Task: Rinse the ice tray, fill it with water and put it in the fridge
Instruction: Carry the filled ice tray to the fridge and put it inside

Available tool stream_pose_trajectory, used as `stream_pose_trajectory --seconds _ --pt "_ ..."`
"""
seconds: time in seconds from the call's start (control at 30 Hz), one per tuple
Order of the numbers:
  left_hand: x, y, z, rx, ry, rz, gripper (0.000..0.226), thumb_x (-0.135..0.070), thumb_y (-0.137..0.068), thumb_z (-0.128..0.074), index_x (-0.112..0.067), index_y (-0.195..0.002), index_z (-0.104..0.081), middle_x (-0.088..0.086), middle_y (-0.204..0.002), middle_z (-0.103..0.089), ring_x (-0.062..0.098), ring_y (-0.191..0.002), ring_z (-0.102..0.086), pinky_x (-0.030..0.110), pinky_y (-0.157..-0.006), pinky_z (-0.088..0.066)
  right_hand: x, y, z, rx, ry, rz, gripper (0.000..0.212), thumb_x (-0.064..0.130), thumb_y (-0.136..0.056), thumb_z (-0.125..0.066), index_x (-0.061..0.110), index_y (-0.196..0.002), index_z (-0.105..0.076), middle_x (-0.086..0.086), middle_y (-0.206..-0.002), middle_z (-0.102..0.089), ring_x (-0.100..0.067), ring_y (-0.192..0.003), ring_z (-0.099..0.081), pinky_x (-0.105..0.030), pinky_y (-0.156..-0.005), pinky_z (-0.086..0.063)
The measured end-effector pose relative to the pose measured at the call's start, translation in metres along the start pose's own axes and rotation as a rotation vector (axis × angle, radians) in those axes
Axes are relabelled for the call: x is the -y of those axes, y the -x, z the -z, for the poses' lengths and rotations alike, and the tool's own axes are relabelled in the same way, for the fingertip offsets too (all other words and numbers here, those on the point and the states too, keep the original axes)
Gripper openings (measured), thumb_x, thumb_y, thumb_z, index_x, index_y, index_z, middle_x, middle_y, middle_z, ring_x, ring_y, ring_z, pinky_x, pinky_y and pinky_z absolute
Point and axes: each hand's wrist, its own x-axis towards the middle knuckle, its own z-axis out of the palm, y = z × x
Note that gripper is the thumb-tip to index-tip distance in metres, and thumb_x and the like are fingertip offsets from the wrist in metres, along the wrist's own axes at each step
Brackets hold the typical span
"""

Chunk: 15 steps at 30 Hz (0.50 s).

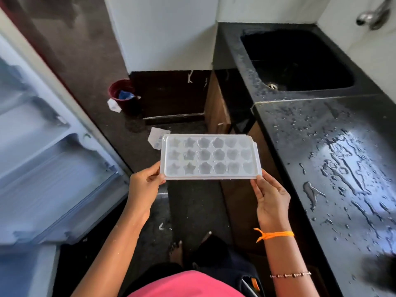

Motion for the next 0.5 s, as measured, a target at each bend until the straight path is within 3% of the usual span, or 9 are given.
stream_pose_trajectory --seconds 0.23,0.5 --pt "0.023 0.031 0.039 -0.209 0.081 0.122 0.042 0.004 -0.088 -0.057 -0.014 -0.126 -0.057 -0.005 -0.111 -0.063 0.006 -0.096 -0.059 0.035 -0.102 -0.044 -0.016 0.012 -0.027 0.160 0.157 -0.109 0.021 -0.004 -0.086 -0.058 0.002 -0.105 -0.063 -0.010 -0.099 -0.069 -0.018 -0.095 -0.068 -0.024 -0.079 -0.057" --pt "0.046 0.074 0.061 -0.483 0.241 0.176 0.043 0.007 -0.089 -0.053 -0.012 -0.128 -0.056 -0.004 -0.119 -0.062 0.006 -0.100 -0.058 0.033 -0.101 -0.044 -0.037 0.016 -0.056 0.387 0.345 -0.269 0.023 -0.001 -0.087 -0.057 0.001 -0.109 -0.063 -0.012 -0.106 -0.069 -0.019 -0.097 -0.067 -0.022 -0.077 -0.058"
